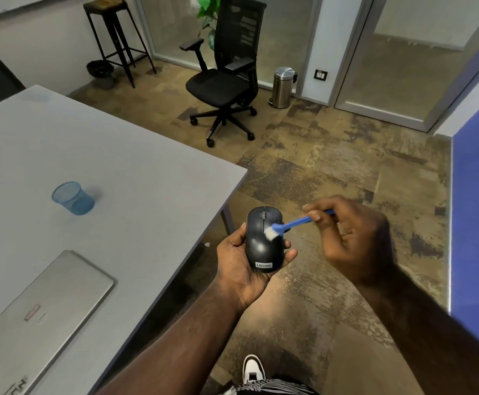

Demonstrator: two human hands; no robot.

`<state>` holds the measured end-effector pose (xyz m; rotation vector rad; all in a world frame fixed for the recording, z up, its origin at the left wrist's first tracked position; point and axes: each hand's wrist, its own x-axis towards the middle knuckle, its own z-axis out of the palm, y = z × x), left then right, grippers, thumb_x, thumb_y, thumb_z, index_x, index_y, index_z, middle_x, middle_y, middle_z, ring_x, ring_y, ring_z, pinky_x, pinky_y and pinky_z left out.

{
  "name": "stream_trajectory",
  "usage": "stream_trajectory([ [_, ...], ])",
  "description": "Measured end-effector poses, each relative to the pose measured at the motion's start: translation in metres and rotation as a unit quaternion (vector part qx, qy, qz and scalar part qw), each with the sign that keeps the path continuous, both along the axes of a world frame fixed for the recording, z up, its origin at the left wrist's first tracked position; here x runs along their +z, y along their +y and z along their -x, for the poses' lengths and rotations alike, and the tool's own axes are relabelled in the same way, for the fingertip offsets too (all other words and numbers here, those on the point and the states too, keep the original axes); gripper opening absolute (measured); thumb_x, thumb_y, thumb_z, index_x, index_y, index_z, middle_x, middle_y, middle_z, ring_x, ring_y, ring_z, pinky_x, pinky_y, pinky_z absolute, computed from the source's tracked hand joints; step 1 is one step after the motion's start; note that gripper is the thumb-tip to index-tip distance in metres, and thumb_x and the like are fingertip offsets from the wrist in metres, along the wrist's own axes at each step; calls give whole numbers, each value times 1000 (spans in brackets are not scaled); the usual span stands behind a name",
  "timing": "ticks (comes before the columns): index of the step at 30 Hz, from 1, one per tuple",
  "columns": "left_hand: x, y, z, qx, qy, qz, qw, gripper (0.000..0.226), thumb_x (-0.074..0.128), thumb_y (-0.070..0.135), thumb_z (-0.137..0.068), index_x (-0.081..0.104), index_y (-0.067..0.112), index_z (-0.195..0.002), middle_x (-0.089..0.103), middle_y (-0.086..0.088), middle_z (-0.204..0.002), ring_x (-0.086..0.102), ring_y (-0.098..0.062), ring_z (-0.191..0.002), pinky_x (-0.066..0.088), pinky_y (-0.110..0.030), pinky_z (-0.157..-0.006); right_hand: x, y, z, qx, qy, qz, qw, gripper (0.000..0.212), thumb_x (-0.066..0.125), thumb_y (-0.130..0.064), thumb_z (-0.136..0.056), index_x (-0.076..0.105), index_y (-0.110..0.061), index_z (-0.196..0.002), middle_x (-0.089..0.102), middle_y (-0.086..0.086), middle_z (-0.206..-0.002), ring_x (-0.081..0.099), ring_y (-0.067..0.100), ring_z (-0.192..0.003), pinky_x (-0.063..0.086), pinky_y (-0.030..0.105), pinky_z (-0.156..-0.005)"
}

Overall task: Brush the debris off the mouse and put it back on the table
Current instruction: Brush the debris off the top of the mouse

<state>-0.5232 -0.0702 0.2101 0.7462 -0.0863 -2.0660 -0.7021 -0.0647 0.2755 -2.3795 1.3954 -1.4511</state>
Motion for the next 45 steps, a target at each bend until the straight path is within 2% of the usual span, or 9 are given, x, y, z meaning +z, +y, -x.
stream_trajectory([
  [5,-1,0,-2,-5,8,9,1000,54,53,37,-79,71,-4,-110,71,-23,-101,69,-35,-79,59,-44,-70,-2,4,-2,38,16,13,999,16,60,-16,-93,74,-8,-92,75,2,-81,68,18,-67,52,35,-52],
  [11,-1,4,-1,-10,26,27,999,55,39,35,-90,64,-3,-121,68,-20,-108,66,-31,-75,58,-40,-70,1,-8,2,-105,-5,12,994,20,56,-21,-97,73,-11,-96,76,2,-86,70,24,-70,55,40,-55],
  [17,-2,3,-6,-6,11,15,1000,52,49,35,-80,73,-6,-99,70,-23,-84,68,-33,-66,59,-38,-61,0,-3,3,-25,-11,1,1000,17,58,-19,-95,72,-9,-91,73,6,-76,67,27,-63,52,41,-51],
  [22,-2,2,-5,-6,22,19,1000,54,42,36,-88,70,-5,-109,70,-19,-97,67,-30,-70,59,-38,-64,4,-7,2,-53,-14,7,998,18,58,-17,-95,72,-7,-94,75,5,-82,70,25,-68,55,42,-54],
  [25,-1,0,-7,-1,24,8,1000,52,48,34,-82,72,-5,-106,70,-23,-86,69,-33,-67,60,-39,-62,4,-1,1,4,3,10,1000,17,59,-17,-94,73,-7,-91,74,2,-79,68,20,-65,52,38,-51],
  [32,-1,-1,-5,25,28,-8,999,50,53,28,-78,70,-6,-110,70,-24,-101,69,-34,-78,59,-41,-74,4,8,-4,108,15,-2,994,17,59,-16,-92,73,-8,-87,66,-15,-83,61,1,-72,50,28,-56],
  [37,-1,-2,-6,4,17,7,1000,52,54,34,-77,72,-5,-106,71,-24,-100,70,-35,-79,59,-44,-71,0,3,-2,9,4,10,1000,16,59,-15,-95,73,-8,-95,74,-3,-87,69,16,-69,54,37,-52],
  [40,0,0,-4,-17,9,29,999,54,48,36,-85,67,-3,-117,68,-22,-106,66,-33,-79,57,-44,-75,3,-6,-3,-75,-3,-2,997,17,58,-17,-97,73,-10,-99,77,1,-90,72,21,-74,56,40,-56],
  [45,0,1,-1,-22,-13,34,999,56,43,41,-91,65,-2,-121,65,-23,-109,64,-35,-82,57,-45,-74,5,-7,-11,-24,31,-1,999,18,58,-20,-97,74,-12,-98,75,-2,-85,68,16,-70,53,34,-55],
])
